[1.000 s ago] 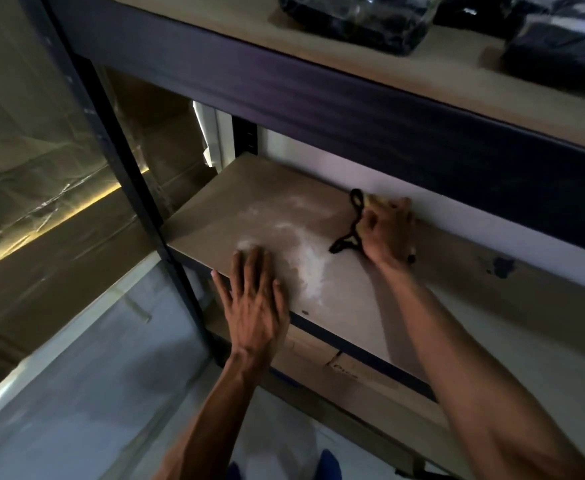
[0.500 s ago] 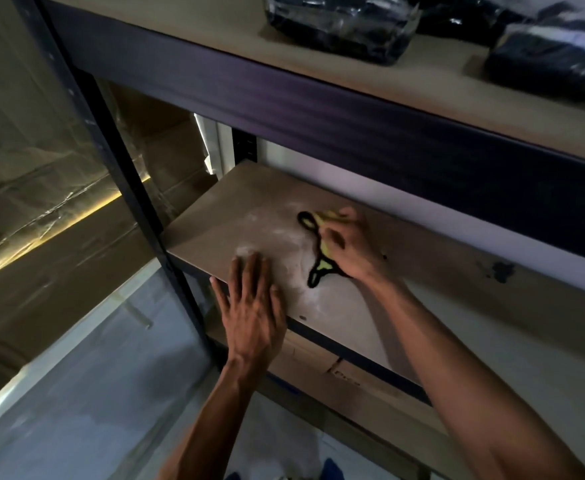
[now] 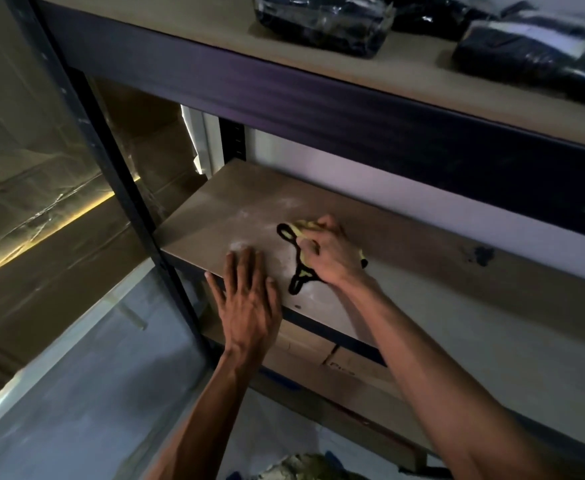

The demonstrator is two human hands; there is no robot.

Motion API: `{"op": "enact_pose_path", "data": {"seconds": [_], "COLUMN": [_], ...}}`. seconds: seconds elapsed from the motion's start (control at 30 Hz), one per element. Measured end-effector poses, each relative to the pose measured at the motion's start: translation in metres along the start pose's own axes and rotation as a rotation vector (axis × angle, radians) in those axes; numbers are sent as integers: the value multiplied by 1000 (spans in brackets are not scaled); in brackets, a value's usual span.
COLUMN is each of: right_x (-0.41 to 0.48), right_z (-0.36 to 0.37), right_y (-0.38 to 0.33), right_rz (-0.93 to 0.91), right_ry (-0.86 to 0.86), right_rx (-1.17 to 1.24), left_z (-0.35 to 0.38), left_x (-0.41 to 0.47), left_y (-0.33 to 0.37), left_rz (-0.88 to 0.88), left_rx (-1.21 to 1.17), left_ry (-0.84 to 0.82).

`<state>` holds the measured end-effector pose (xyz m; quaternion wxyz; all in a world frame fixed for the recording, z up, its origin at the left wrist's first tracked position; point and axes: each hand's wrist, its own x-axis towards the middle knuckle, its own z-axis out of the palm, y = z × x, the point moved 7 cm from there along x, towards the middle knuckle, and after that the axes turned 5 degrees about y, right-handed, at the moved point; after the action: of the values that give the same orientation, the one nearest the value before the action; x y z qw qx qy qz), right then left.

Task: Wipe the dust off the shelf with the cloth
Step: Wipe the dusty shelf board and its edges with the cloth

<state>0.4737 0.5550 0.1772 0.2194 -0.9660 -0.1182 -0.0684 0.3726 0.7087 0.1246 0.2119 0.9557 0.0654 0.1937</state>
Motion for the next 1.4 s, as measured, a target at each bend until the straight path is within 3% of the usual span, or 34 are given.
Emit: {"op": "enact_pose_path", "data": {"seconds": [0.13, 0.27, 0.43, 0.63, 0.77, 1.0, 1.27, 1.4], "right_x": [-6, -53, -71, -20, -12, -74, -20, -2], "right_z": [-43, -58, -28, 5, -6, -40, 11, 6], "right_y": [44, 78, 35, -14, -10, 49, -27, -19], "right_rz": [147, 329, 282, 174, 111, 398, 155, 9], "right_ry": [118, 78, 173, 106, 97, 98, 77, 1], "right_rx": [86, -202, -256, -193, -112, -286, -199, -45], "left_z": [-2, -3, -4, -5, -7, -5, -7, -7], "left_x": [1, 1, 1, 1, 1, 1, 1, 1], "left_y": [2, 2, 3, 4, 6, 4, 5, 2], "left_rz": [-6, -10, -20, -17, -11, -35, -36, -19], "left_rx": [1, 6, 13, -1, -11, 4, -12, 4], "left_ry": [-11, 2, -28, -31, -33, -38, -69, -81]}}
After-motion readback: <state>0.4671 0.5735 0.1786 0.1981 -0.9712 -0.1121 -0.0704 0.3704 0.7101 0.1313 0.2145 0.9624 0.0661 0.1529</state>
